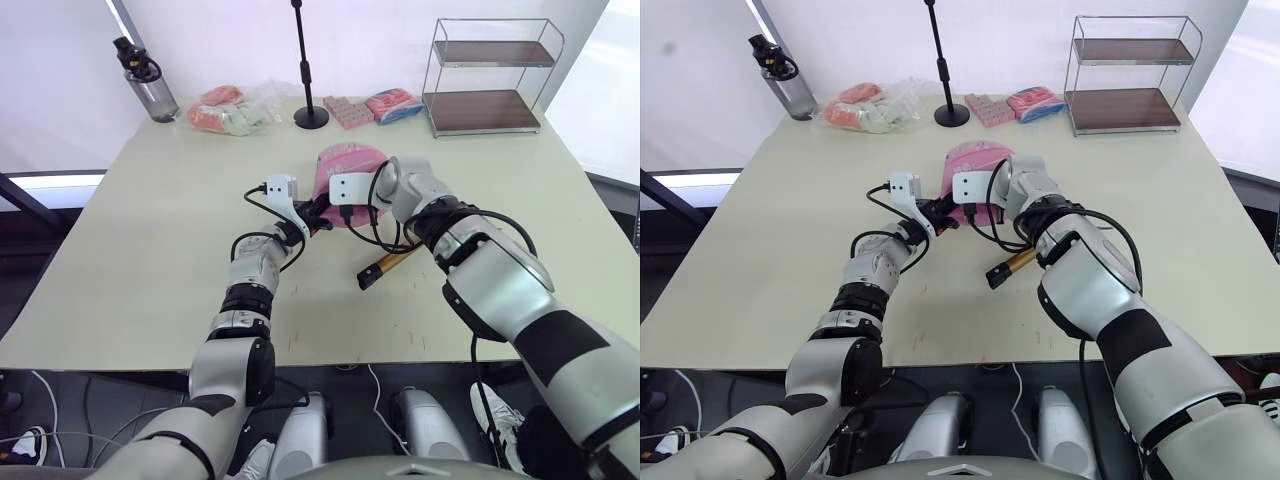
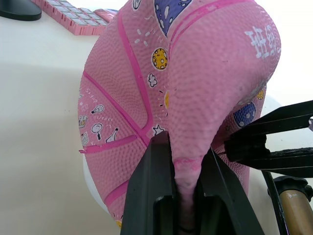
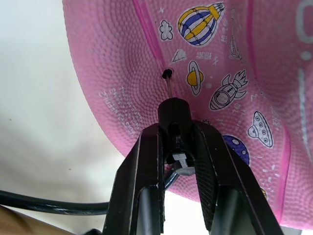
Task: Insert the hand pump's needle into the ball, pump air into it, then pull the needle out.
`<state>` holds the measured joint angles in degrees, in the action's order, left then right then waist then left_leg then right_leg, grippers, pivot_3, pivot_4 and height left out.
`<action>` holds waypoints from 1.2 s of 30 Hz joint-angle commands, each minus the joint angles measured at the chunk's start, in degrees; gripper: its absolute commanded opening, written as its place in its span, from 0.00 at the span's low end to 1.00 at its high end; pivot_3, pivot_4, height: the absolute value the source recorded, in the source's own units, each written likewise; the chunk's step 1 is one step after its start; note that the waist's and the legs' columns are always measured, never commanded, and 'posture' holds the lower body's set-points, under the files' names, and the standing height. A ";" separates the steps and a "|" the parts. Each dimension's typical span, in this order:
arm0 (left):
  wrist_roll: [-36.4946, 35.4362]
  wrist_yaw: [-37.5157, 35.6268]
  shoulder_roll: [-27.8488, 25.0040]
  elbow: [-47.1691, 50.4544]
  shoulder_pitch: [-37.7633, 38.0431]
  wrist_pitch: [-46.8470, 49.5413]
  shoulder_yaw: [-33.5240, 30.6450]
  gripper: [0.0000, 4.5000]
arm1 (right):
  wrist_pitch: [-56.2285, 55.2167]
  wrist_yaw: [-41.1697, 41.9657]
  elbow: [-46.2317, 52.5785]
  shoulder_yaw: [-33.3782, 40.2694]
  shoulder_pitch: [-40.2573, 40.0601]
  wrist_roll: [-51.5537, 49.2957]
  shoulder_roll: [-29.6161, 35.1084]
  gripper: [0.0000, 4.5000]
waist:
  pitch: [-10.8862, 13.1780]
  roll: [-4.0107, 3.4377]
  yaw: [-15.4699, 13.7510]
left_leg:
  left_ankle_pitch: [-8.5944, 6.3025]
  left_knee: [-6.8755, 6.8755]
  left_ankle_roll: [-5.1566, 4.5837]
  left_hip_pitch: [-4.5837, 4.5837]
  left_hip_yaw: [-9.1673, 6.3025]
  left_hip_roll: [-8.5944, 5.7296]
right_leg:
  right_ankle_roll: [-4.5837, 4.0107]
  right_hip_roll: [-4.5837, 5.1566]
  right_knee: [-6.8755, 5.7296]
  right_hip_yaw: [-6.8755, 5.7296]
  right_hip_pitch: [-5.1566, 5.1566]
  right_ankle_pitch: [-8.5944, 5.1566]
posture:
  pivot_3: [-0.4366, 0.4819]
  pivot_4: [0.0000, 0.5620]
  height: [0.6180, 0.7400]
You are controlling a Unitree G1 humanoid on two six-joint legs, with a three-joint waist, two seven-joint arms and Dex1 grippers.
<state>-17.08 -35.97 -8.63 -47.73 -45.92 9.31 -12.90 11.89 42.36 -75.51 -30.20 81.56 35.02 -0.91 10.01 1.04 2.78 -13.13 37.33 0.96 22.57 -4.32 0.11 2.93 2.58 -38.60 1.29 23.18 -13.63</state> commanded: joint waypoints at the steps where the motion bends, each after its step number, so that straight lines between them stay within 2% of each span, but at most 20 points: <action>1: 0.79 -4.37 4.15 -1.31 1.18 4.08 4.70 0.02 | -0.25 1.13 1.16 3.44 -0.97 -4.62 -5.27 0.07 | 0.00 0.00 0.03 | 0.00 -0.01 0.00 -0.01 0.00 0.00 | 0.00 0.00 0.00 0.00 0.00 0.00 | 0.48 0.27 0.93; 12: 0.65 -4.50 4.39 -0.88 1.55 4.31 4.70 0.02 | 3.04 0.17 1.17 7.81 -0.59 -7.11 -6.05 0.07 | -0.01 0.00 0.59 | 0.00 -0.01 0.00 -0.05 -0.01 0.01 | 0.00 -0.01 0.00 0.00 -0.05 0.00 | 0.48 0.27 0.93; 22: 1.08 -4.34 3.83 -1.95 1.46 3.63 4.52 0.02 | 1.91 2.01 1.20 5.54 -0.62 -4.73 -3.36 0.07 | -0.01 0.00 0.62 | 0.00 -0.02 0.00 -0.05 -0.01 0.01 | 0.00 -0.01 0.01 0.00 -0.05 0.00 | 0.48 0.27 0.93; 36: 1.72 -4.66 2.69 -3.00 1.30 3.02 4.46 0.02 | 1.34 4.55 2.06 6.22 0.22 -5.32 -1.13 0.07 | -0.01 0.00 0.51 | 0.00 -0.05 0.00 -0.03 -0.03 -0.01 | 0.00 0.00 0.07 -0.01 -0.06 -0.01 | 0.48 0.27 0.93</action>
<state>-17.09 -36.59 -8.65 -47.90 -45.47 9.30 -13.07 15.48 45.09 -75.00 -24.24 81.58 31.41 -0.25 10.00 1.04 3.29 -13.14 37.28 0.97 22.54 -4.34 0.11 2.93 2.58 -38.53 1.28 23.12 -13.64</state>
